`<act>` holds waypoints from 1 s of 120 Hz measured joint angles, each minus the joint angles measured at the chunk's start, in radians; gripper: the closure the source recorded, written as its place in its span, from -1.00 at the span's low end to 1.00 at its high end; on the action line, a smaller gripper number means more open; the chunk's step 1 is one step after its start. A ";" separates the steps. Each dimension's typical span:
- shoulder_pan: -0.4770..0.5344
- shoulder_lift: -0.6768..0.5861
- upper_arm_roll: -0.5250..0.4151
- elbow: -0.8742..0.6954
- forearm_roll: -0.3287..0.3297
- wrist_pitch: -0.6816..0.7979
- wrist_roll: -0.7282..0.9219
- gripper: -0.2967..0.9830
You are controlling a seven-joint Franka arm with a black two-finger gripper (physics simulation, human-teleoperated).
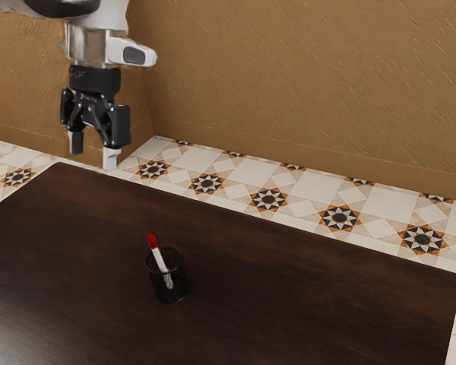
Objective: Take the marker out of the pen holder and place it to the left of the pen holder.
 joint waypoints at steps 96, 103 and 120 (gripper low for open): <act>0.112 0.372 0.027 -0.277 0.014 0.721 0.017 -0.29; 0.115 0.372 0.027 -0.296 0.011 0.737 0.017 -0.26; 0.120 0.370 0.025 -0.326 -0.007 0.760 0.017 -0.15</act>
